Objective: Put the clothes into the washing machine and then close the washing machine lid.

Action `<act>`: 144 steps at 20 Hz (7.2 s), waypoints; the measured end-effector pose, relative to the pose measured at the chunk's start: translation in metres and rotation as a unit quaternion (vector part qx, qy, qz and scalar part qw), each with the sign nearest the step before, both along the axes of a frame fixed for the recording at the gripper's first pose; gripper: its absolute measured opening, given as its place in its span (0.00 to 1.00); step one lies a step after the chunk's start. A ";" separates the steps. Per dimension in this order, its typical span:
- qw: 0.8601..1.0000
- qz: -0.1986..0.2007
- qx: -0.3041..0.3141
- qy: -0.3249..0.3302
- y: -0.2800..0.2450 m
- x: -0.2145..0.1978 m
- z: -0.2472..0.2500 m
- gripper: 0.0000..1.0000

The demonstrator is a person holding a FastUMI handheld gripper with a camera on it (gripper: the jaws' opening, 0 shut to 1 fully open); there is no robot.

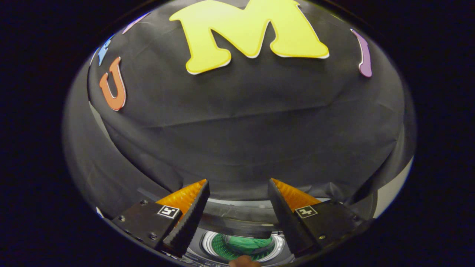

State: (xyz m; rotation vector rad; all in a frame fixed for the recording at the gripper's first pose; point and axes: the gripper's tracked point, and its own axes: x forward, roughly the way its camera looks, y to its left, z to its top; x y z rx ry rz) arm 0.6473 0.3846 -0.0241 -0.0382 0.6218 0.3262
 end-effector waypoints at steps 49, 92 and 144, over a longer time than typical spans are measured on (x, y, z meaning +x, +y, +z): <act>0.977 0.047 0.027 -0.205 -0.027 -0.135 -0.037 0.98; 0.948 -0.062 0.032 -0.312 -0.426 -0.645 0.053 0.98; 0.944 -0.043 0.043 -0.324 -0.441 -0.618 0.072 0.98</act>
